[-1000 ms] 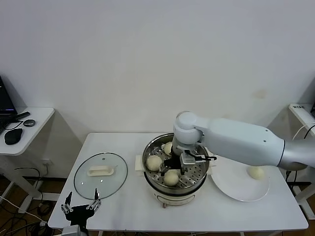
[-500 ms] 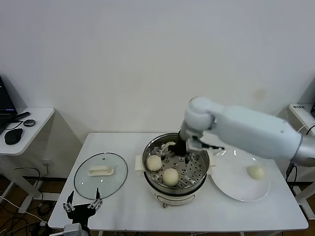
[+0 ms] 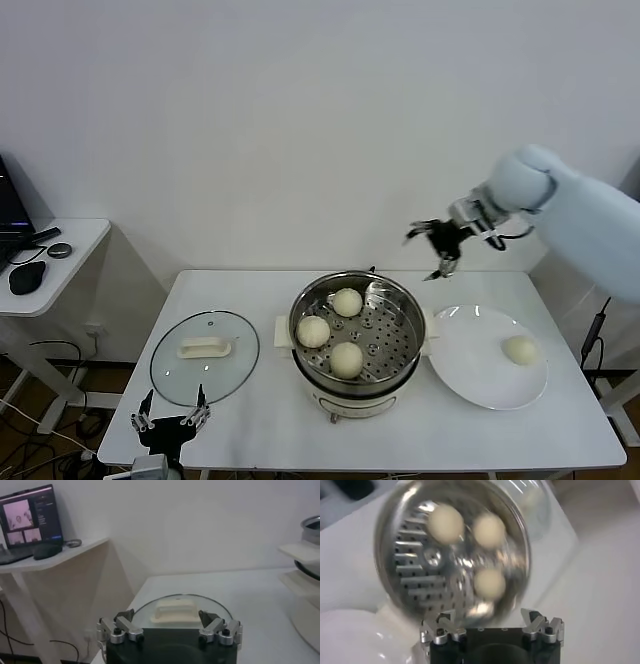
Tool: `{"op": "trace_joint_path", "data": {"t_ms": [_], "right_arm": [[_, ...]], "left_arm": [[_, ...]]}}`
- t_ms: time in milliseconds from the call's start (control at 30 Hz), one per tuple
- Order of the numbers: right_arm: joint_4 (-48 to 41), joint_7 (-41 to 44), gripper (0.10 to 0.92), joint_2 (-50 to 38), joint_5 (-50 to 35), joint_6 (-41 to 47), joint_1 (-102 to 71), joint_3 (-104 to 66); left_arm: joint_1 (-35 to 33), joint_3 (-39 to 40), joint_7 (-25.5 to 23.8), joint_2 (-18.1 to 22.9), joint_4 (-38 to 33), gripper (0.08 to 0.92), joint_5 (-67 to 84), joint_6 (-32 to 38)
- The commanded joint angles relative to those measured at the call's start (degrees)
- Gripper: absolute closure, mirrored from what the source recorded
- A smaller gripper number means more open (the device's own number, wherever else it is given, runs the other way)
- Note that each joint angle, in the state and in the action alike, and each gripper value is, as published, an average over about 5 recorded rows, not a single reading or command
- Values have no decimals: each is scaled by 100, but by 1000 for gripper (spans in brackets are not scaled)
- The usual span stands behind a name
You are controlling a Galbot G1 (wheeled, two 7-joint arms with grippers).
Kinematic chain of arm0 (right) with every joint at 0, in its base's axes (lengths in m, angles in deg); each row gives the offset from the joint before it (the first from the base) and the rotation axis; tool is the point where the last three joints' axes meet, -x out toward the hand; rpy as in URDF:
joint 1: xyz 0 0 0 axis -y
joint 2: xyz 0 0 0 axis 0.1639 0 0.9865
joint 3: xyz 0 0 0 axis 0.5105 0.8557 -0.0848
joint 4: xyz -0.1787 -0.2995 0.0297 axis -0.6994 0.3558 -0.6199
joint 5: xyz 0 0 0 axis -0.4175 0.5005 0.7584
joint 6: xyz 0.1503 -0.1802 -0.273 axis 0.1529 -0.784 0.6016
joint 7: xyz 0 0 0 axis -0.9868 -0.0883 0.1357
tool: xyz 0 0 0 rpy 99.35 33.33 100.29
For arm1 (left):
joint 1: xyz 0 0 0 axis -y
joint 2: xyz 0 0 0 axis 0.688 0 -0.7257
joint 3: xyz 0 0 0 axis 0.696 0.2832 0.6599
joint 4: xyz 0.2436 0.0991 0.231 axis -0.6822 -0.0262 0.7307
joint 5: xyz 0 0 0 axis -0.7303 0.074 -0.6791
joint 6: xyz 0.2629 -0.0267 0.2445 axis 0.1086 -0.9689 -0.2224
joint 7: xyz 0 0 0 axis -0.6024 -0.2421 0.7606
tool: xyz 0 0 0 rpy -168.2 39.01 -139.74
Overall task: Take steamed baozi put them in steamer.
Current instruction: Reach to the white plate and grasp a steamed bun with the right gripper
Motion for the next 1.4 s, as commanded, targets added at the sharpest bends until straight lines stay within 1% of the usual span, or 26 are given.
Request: {"op": "trace_joint_path", "data": {"t_ms": [33, 300, 600, 867, 1400], "right_arm": [[-996, 128, 203, -514, 489, 1233, -905, -610], [-1575, 246, 203, -184, 1327, 615, -1867, -1137], [-1919, 430, 203, 41, 1966, 161, -2141, -1397], [-2483, 393, 203, 184, 2486, -787, -2307, -1826], [-2548, 159, 203, 208, 3104, -842, -2689, -2322]], "left_arm": [[2, -11, 2, -8, 54, 177, 1, 3], [-27, -89, 10, -62, 188, 177, 1, 9], [-68, -131, -23, -90, 154, 177, 180, -31], [-39, -82, -26, -71, 180, 177, 155, -33], [-47, -101, -55, -60, 155, 177, 175, -57]]}}
